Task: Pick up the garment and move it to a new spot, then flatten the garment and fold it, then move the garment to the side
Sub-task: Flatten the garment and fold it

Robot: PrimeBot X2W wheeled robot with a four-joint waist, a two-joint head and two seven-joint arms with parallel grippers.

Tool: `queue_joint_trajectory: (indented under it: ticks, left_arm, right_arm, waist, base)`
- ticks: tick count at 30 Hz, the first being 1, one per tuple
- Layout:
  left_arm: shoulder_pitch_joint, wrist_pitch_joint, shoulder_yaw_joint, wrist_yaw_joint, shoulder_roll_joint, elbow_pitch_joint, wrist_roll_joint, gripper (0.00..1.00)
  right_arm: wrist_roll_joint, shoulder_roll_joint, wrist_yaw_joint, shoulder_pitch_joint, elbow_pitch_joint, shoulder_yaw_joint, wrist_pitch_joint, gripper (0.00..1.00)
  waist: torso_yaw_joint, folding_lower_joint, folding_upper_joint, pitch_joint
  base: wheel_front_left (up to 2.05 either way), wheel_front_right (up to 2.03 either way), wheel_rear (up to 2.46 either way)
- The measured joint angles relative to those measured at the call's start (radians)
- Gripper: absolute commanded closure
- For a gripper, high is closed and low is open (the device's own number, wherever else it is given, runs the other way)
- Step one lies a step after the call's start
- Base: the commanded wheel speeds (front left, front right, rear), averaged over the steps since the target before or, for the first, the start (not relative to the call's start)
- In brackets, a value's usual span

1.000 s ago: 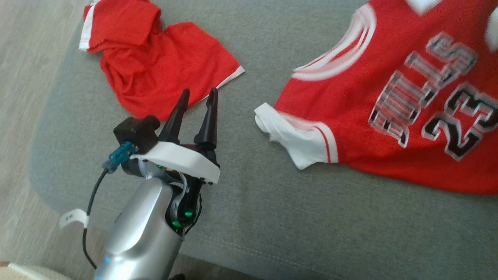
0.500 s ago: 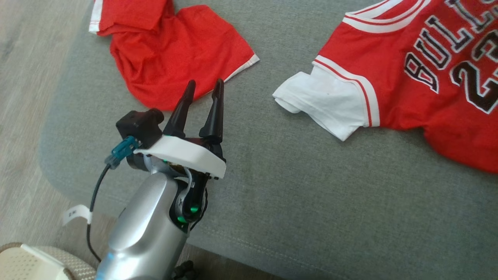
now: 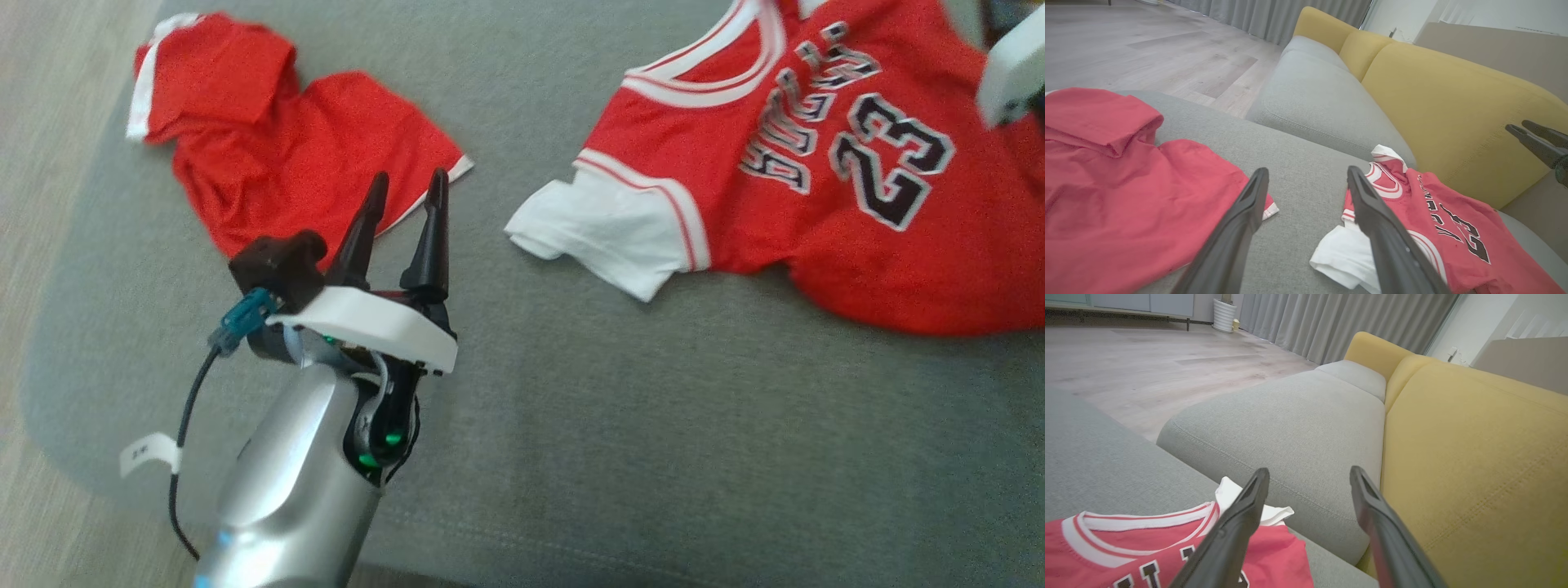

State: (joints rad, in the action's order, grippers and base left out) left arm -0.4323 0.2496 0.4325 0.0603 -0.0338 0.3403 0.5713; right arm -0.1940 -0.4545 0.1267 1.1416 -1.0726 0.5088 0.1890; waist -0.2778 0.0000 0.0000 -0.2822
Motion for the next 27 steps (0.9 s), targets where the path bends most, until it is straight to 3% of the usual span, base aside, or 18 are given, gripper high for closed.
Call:
queue_joint_trajectory:
  ticks: [6, 12, 17, 22, 27]
  left_arm:
    - [0.051, 0.0, -0.032, -0.012, 0.0, 0.022, -0.019, 0.0]
    - [0.131, 0.0, -0.067, -0.016, -0.002, 0.02, -0.024, 0.0]
    - [0.181, 0.0, -0.091, -0.016, -0.003, 0.01, -0.039, 0.0]
    - [0.223, 0.0, -0.102, -0.016, -0.004, -0.013, -0.063, 0.0]
    - [0.249, 0.0, -0.121, -0.006, -0.005, -0.025, -0.052, 0.0]
  right_arm:
    - [-0.086, 0.04, 0.0, -0.135, 0.041, -0.02, 0.041, 0.0]
    - [-0.17, 0.095, 0.0, -0.334, 0.186, -0.107, 0.059, 0.0]
    - [-0.136, 0.118, 0.0, -0.523, 0.331, -0.208, 0.06, 0.0]
    - [-0.087, 0.225, 0.0, -0.708, 0.48, -0.343, 0.062, 0.0]
    - [-0.016, 0.291, 0.0, -0.868, 0.595, -0.455, 0.057, 0.0]
  waist:
    - [0.071, 0.0, 0.0, 0.082]
    - [0.154, -0.0001, 0.0, 0.158]
    - [0.227, 0.0, 0.0, 0.192]
    - [0.287, -0.0001, 0.0, 0.214]
    - [0.31, -0.0001, 0.0, 0.218]
  base:
    - [0.0, 0.0, 0.0]
    - [0.0, 0.0, 0.0]
    - [0.0, 0.0, 0.0]
    - [0.0, 0.0, 0.0]
    - [0.0, 0.0, 0.0]
